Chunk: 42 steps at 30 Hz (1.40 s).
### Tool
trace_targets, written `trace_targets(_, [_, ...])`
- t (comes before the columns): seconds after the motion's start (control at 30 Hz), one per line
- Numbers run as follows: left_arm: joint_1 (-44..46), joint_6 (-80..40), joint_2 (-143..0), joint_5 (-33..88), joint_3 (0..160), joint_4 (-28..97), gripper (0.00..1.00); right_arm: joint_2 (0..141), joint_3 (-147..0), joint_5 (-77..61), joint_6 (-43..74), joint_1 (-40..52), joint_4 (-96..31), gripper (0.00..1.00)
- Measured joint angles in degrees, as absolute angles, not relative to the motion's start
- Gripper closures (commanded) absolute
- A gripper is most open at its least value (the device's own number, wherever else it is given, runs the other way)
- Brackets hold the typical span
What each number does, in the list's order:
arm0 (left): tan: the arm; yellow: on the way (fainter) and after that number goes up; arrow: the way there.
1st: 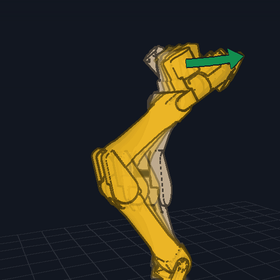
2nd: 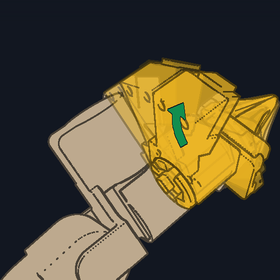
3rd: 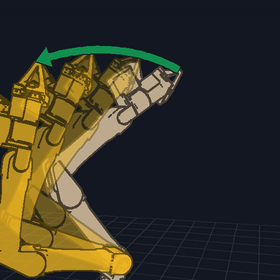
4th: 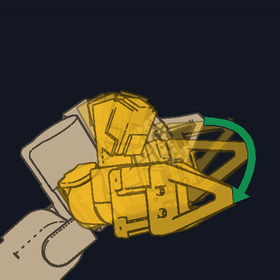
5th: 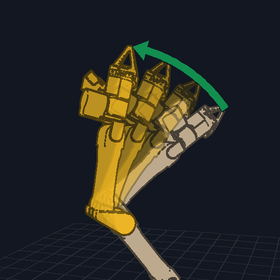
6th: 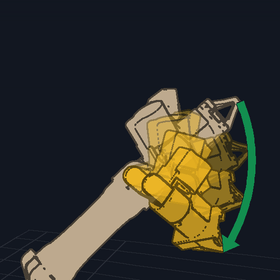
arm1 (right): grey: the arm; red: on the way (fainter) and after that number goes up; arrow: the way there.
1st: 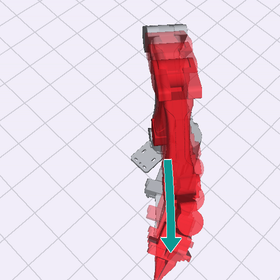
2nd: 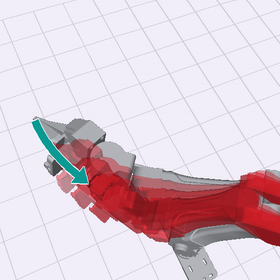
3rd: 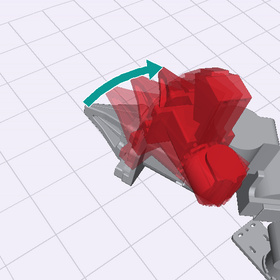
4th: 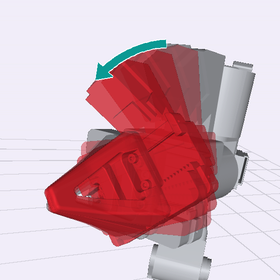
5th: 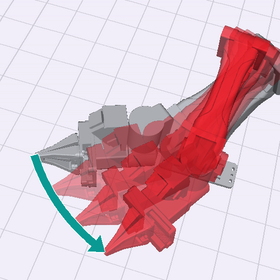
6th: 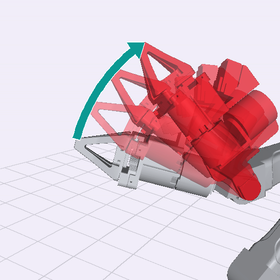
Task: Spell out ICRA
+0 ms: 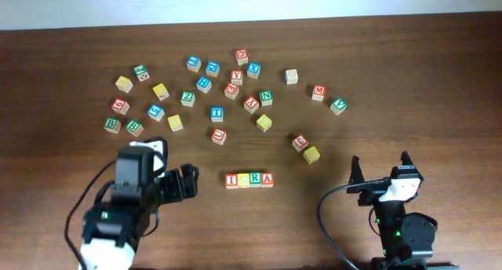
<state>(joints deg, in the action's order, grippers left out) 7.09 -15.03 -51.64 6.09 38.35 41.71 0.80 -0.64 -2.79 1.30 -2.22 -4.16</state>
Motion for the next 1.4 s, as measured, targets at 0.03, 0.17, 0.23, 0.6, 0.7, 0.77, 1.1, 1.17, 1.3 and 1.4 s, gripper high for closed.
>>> trace_targets(0.03, [6.24,-13.47,-49.58,7.22,36.32,40.23,0.01,0.8,-0.64,-2.76,1.3,-2.22,-4.16,0.02])
trace_targets(0.17, [3.33,-10.2,-36.56,10.04,26.11,31.99,0.01,0.73,-0.64,-2.76,1.3,-2.24,-4.16,0.02])
trace_targets(0.23, [3.01,-9.61,-30.61,10.59,20.36,27.66,0.01,0.69,-0.64,-2.79,1.26,-2.26,-4.16,0.02])
trace_targets(0.6, [0.56,-8.78,-12.01,13.76,4.75,11.05,0.01,0.69,-0.64,-2.79,1.3,-2.26,-4.16,0.02])
trace_targets(0.7, [0.54,-8.73,-8.88,14.15,1.93,2.44,0.01,0.69,-0.64,-2.79,1.3,-2.26,-4.16,0.02])
trace_targets(0.77, [0.56,-8.73,-7.11,14.2,1.06,-1.1,0.01,0.69,-0.64,-2.79,1.3,-2.26,-4.16,0.02])
trace_targets(1.1, [0.56,-8.73,-0.82,11.92,0.78,2.5,0.01,0.69,-0.64,-2.79,1.28,-2.26,-4.16,0.02])
trace_targets(1.17, [0.56,-8.71,-0.84,11.38,0.73,3.38,0.01,0.69,-0.64,-2.79,1.32,-2.26,-4.16,0.02])
trace_targets(1.3, [0.56,-8.73,-0.84,10.02,0.73,3.55,0.01,0.69,-0.64,-2.76,1.32,-2.26,-4.16,0.02])
trace_targets(1.4, [0.56,-8.73,-0.84,8.49,0.73,3.73,0.01,0.69,-0.64,-2.79,1.32,-2.26,-4.16,0.02])
